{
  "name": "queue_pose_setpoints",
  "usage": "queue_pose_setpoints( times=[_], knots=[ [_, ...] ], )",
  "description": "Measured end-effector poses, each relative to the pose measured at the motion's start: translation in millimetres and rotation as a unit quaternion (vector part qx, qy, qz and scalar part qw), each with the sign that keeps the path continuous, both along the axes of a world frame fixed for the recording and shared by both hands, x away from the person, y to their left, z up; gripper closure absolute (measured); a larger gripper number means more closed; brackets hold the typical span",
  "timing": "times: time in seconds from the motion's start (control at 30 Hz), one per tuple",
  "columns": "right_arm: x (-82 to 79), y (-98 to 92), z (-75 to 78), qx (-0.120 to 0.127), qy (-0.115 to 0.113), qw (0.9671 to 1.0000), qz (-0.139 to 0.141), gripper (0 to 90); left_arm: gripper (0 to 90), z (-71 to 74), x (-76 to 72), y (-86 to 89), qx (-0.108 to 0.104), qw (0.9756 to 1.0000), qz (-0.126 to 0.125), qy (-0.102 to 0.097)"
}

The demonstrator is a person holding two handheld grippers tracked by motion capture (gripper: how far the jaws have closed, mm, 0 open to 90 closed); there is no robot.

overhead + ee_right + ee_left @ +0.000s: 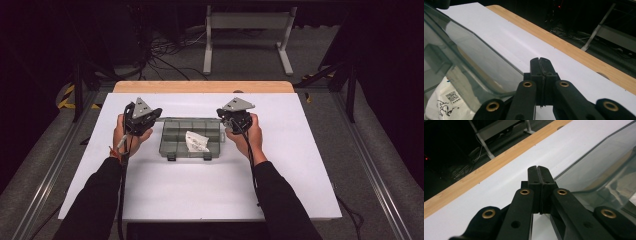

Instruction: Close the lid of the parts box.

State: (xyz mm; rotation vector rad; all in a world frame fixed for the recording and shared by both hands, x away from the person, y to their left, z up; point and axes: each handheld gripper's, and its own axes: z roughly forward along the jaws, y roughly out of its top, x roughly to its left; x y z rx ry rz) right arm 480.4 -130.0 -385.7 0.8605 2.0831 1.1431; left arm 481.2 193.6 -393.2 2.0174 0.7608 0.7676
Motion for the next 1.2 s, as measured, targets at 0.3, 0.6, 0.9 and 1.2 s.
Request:
queue_pose_setpoints(
  times=[0.3, 0.6, 0.9, 1.2],
  knots=[
    [-7.8, 0.9, -2.1, -0.007, 0.004, 0.9998, 0.017, 90.0, 89.9, -4.2, -7.2, 2.2, 0.001, 0.9999, -0.009, 0.006],
    [-17.2, 2.8, -6.2, -0.014, 0.009, 0.9992, 0.037, 90.0, 89.9, -7.4, -16.6, 2.3, 0.010, 0.9996, -0.027, 0.007],
    [-30.1, 3.9, -15.1, -0.026, 0.018, 0.9977, 0.059, 90.0, 89.8, -12.3, -33.5, 1.0, 0.015, 0.9982, -0.058, 0.011],
    [-40.9, 4.6, -21.1, -0.035, 0.030, 0.9961, 0.076, 90.0, 89.9, -15.2, -49.5, 0.1, 0.021, 0.9965, -0.080, 0.011]
  ],
)
